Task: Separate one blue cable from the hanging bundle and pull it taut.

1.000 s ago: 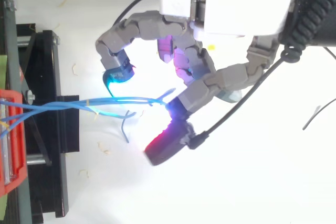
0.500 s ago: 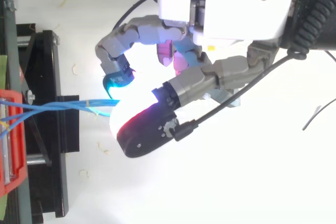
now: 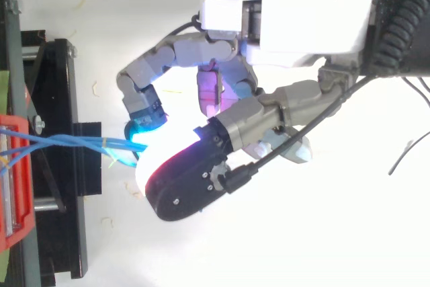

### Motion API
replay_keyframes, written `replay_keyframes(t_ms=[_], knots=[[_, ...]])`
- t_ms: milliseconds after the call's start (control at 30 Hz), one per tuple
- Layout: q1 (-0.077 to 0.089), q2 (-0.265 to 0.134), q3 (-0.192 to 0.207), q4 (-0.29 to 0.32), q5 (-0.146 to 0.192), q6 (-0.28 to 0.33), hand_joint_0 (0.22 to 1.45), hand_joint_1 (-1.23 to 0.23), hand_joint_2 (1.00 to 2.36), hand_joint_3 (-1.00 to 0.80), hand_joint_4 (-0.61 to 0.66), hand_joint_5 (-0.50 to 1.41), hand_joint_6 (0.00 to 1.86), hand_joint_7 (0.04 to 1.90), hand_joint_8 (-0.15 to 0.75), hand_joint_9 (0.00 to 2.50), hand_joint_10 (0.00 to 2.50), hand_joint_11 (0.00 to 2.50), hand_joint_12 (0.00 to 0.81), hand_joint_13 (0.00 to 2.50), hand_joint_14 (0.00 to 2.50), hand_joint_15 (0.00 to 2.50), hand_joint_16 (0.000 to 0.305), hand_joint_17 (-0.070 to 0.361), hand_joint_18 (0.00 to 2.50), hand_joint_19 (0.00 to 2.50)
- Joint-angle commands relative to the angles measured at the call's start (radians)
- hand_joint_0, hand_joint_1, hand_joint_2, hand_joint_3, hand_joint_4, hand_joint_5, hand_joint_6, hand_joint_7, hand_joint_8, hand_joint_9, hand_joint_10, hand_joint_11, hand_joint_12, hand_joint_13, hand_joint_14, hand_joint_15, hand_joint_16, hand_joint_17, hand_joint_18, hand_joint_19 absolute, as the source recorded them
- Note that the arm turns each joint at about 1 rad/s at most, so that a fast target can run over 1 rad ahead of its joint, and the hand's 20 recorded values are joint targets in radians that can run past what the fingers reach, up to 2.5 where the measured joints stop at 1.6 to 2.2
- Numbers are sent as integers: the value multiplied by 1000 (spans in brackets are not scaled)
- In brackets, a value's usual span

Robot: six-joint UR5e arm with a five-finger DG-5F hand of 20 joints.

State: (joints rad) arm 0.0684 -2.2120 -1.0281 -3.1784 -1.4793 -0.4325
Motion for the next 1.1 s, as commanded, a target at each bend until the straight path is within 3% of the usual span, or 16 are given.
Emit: replay_keyframes(t_ms=[0, 233, 300, 433, 700, 933, 1067], knots=[[4, 0, 0, 0, 1, 37, 428, -477, 1000, -500, 127, 143, 502, 1327, 114, 2160, 25, 547, 324, 1634, 23, 798, 61, 137, 961, 686], [10, 0, -1, 0, 1, 54, 366, -537, 1000, -500, 183, 139, 503, 1307, 166, 2144, 22, 525, 355, 1640, 22, 765, 69, 156, 1028, 651], [10, 0, -1, 0, -1, 61, 414, -548, 1000, -500, 167, 141, 503, 1290, 148, 2143, 25, 535, 332, 1635, 20, 785, 64, 144, 985, 681], [13, 0, -1, 0, 1, 63, 567, -435, 1000, -500, 126, 139, 503, 1277, 78, 2178, 25, 539, 269, 1604, 25, 792, 49, 109, 895, 749], [13, 0, -3, -12, 1, 63, 701, -628, 1005, -438, 116, 138, 503, 1269, 85, 2165, 25, 578, 272, 1587, 25, 783, 46, 104, 899, 764], [14, 0, -3, -8, 5, 63, 713, -698, 1016, -296, 98, 137, 504, 1269, 111, 2146, 27, 612, 276, 1567, 24, 795, 46, 104, 899, 768], [14, 0, -1, -5, 17, 63, 698, -815, 1015, -291, 98, 135, 503, 1276, 135, 2123, 27, 644, 282, 1554, 26, 802, 47, 105, 893, 759]])
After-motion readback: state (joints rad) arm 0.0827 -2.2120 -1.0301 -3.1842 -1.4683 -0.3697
